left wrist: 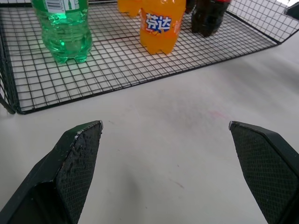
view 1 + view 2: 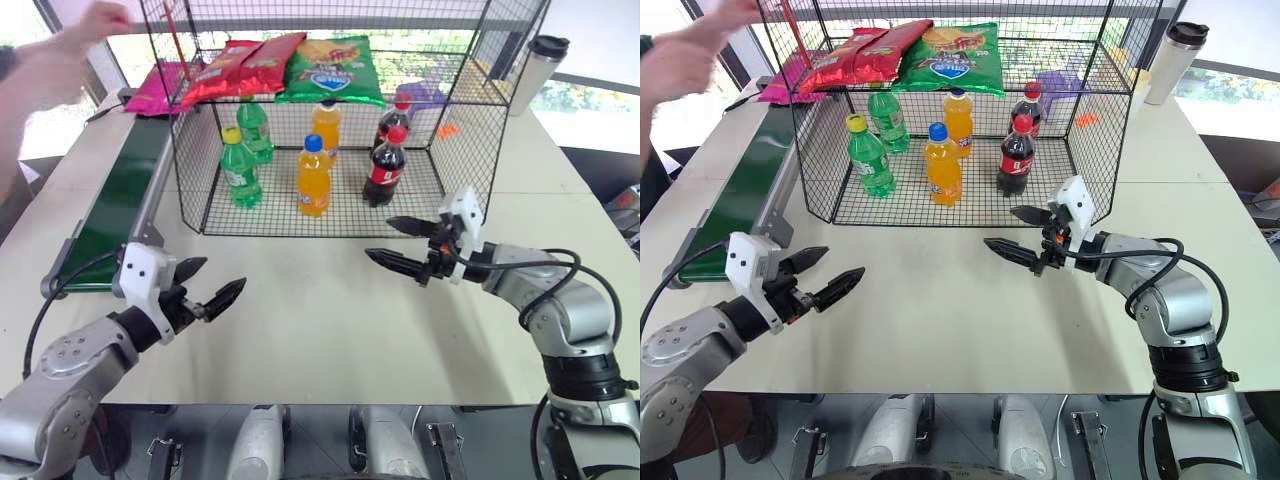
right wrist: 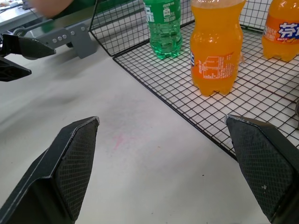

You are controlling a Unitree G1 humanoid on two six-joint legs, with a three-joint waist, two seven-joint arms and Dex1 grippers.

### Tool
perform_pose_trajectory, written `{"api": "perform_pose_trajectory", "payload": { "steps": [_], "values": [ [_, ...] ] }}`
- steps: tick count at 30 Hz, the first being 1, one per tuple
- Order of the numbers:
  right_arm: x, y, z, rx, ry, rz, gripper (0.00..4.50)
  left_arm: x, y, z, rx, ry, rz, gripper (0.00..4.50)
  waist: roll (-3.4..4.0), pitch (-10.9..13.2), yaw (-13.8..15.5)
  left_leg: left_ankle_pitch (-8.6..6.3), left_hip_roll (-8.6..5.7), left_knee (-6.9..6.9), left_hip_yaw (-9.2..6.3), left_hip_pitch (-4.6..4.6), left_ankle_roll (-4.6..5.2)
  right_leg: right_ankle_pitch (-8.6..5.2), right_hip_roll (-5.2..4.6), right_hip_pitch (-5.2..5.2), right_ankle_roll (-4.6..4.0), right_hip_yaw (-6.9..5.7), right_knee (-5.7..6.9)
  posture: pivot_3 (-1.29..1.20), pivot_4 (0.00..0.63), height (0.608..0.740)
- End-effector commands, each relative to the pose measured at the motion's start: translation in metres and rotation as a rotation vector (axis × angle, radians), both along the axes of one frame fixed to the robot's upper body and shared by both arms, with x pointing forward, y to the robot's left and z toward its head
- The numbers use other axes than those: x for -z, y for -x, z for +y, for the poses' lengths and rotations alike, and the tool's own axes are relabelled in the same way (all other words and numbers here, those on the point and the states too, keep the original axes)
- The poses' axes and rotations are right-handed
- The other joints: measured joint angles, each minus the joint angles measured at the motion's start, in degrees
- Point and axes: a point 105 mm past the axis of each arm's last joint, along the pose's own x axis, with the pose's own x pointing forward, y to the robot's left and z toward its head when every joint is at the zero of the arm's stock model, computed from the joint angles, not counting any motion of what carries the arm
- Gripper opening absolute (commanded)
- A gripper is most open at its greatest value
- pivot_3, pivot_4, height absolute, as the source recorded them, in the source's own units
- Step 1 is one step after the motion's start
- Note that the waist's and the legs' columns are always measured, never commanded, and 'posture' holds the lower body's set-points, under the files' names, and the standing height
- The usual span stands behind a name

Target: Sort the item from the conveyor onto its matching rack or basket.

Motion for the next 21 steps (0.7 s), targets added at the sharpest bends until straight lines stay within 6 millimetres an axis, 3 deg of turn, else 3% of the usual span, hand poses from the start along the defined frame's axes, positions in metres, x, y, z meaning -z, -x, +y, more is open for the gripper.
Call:
{"api": "perform_pose_trajectory", "payload": {
  "steps": [1,3,7,10,13,16,21],
  "values": [
    [-0.012,-0.003,0.001,-0.013,-0.008,-0.049,4.45,-0.013,0.003,-0.001,0.004,-0.023,-0.060,4.50,0.00,0.0,0.0,0.00,0.00,0.00,0.00,0.00,0.00,0.00,0.00,0.00,0.00,0.00,0.00,0.00,0.150,0.740],
    [-0.013,-0.005,-0.001,-0.017,-0.004,-0.049,4.45,-0.019,0.004,0.002,-0.012,-0.026,-0.077,4.50,0.00,0.0,0.0,0.00,0.00,0.00,0.00,0.00,0.00,0.00,0.00,0.00,0.00,0.00,0.00,0.00,0.150,0.740],
    [-0.029,-0.009,-0.005,-0.066,-0.035,-0.042,4.45,-0.067,0.007,0.047,-0.188,-0.230,-0.251,4.50,-0.03,0.0,-0.1,0.00,0.02,0.03,-0.01,-0.03,0.00,0.01,0.05,-0.03,-0.01,-0.01,0.03,0.00,0.150,0.740],
    [-0.036,-0.008,0.000,-0.115,-0.050,-0.037,4.45,-0.080,0.013,0.071,-0.272,-0.488,-0.309,4.50,0.01,0.0,-0.2,0.00,0.02,-0.06,0.03,0.00,0.00,0.01,0.07,-0.05,-0.03,-0.01,0.00,0.00,0.150,0.740],
    [-0.050,-0.007,0.024,-0.215,-0.102,-0.057,4.45,-0.090,0.030,0.115,-0.362,-1.042,-0.392,4.50,0.03,0.0,-0.9,0.00,0.04,-0.17,0.32,-0.04,0.00,0.02,0.06,-0.21,-0.05,0.08,-0.02,0.00,0.150,0.740],
    [-0.052,-0.006,0.042,-0.278,-0.110,-0.070,4.45,-0.091,0.043,0.131,-0.370,-1.313,-0.452,4.50,0.04,0.0,-1.2,0.00,0.06,-0.23,0.42,-0.08,0.00,0.03,0.05,-0.38,-0.08,0.13,0.02,0.00,0.150,0.740],
    [-0.050,-0.006,0.058,-0.331,-0.092,-0.085,4.45,-0.065,0.068,0.142,-0.371,-1.444,-0.455,4.50,0.05,0.0,-1.3,-0.02,0.34,-0.23,0.52,-0.18,-0.03,0.06,-0.08,-0.54,-0.12,0.18,-0.06,0.00,0.150,0.740]
  ]
}}
